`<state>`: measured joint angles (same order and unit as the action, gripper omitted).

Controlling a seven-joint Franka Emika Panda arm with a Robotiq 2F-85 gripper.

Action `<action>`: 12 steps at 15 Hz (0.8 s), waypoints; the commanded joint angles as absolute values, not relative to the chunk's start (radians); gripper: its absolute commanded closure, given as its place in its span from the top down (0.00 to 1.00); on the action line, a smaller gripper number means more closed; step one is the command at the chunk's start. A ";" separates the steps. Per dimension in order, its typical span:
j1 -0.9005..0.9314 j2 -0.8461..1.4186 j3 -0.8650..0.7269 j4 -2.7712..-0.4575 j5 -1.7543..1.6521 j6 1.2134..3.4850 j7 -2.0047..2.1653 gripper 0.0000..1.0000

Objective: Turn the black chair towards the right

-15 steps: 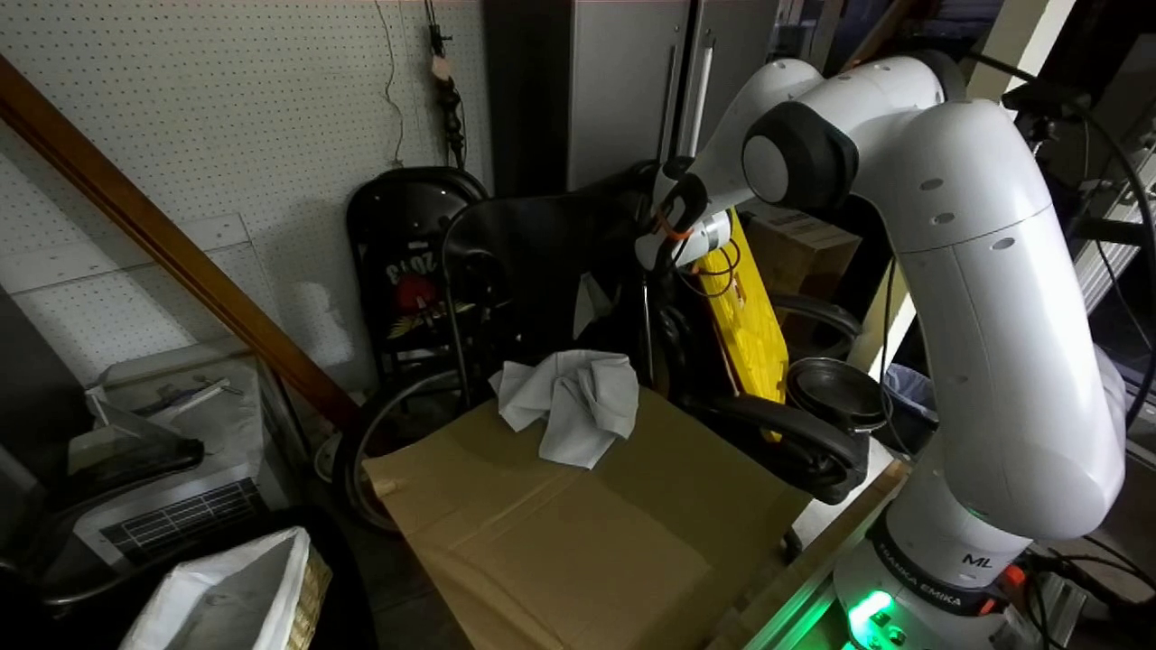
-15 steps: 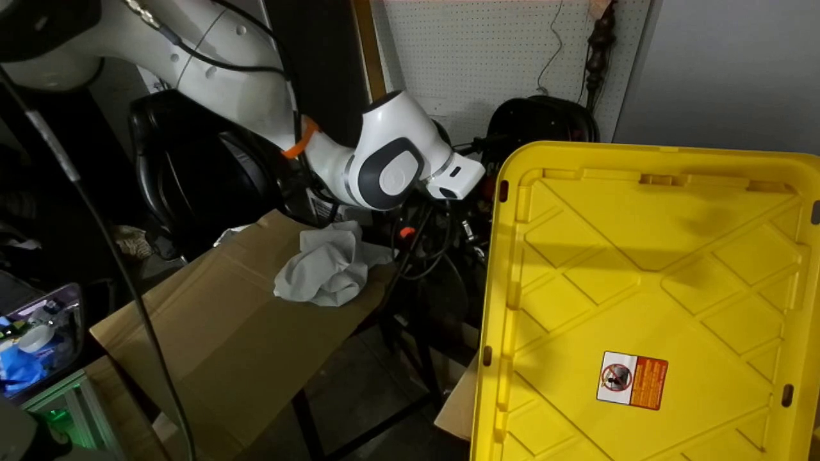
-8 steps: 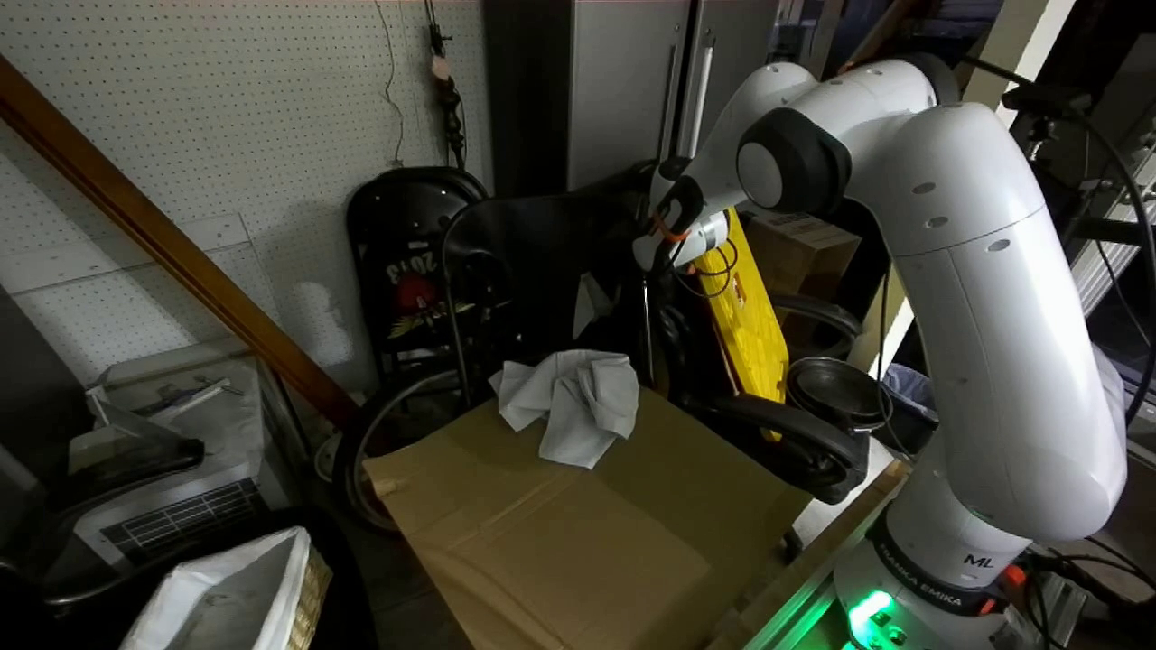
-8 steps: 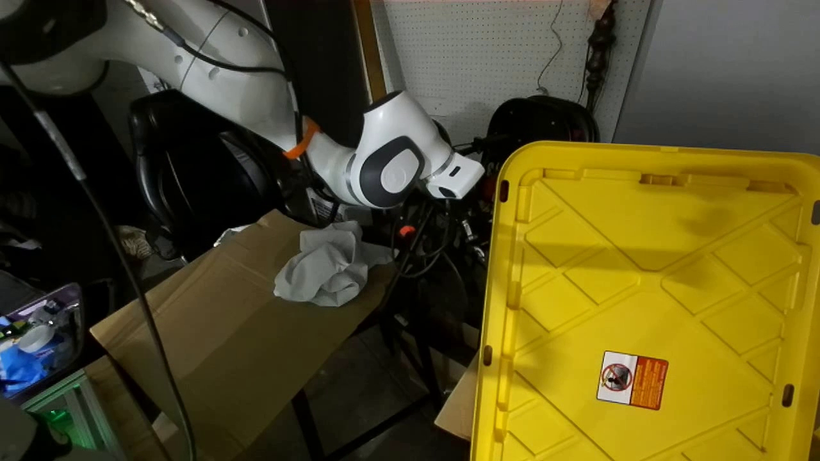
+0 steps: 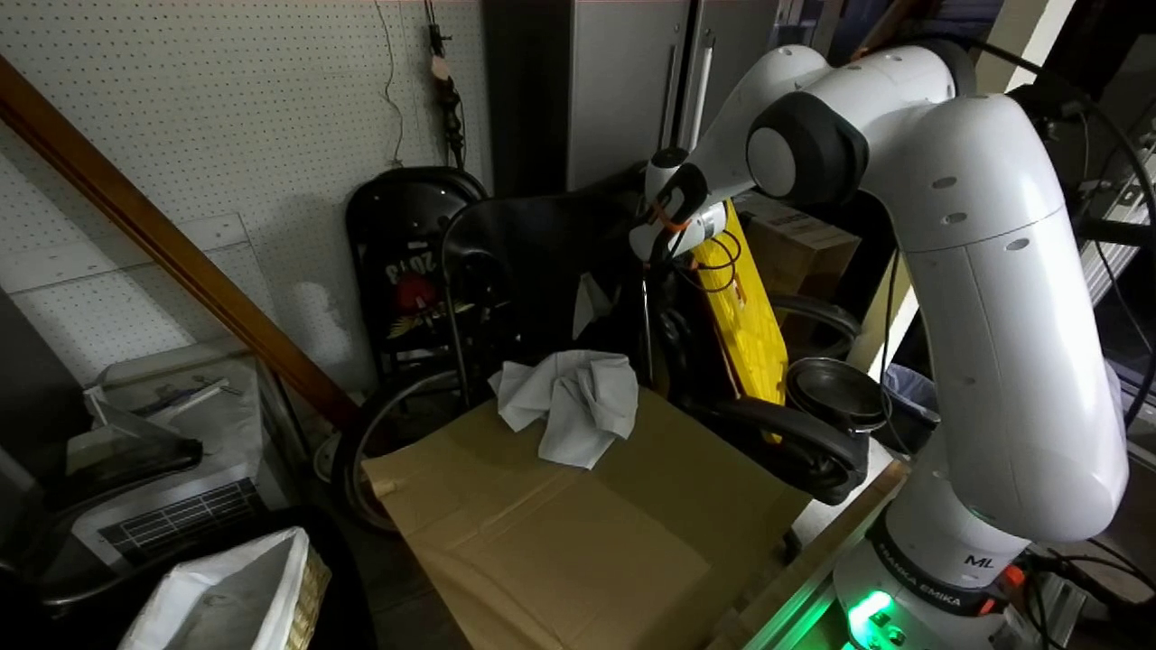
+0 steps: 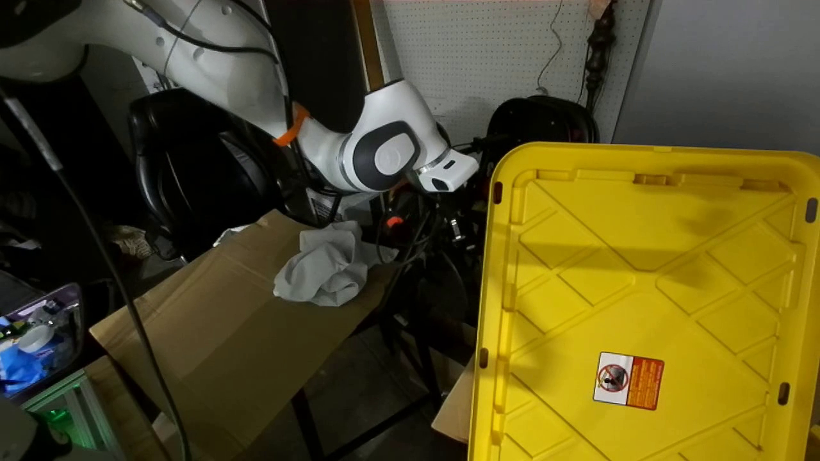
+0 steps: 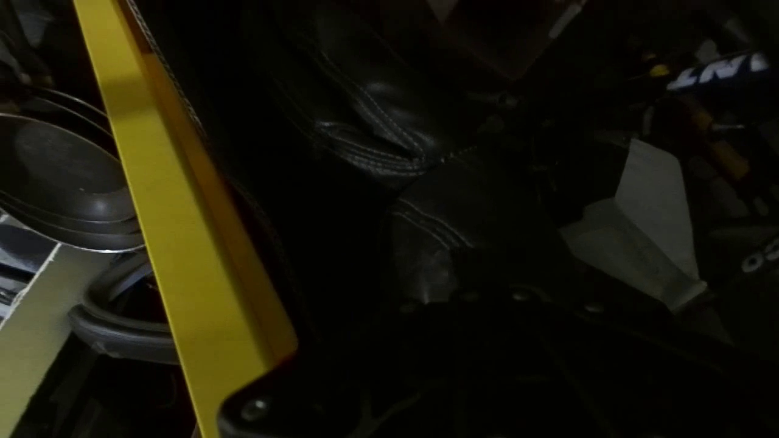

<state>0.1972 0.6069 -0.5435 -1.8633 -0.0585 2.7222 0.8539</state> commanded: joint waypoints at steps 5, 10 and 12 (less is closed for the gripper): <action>0.124 0.395 -0.415 -2.033 -0.145 2.444 0.719 0.00; 0.119 0.210 -0.392 -2.161 -0.285 2.369 0.711 0.00; 0.102 0.133 -0.367 -2.214 -0.338 2.353 0.708 0.00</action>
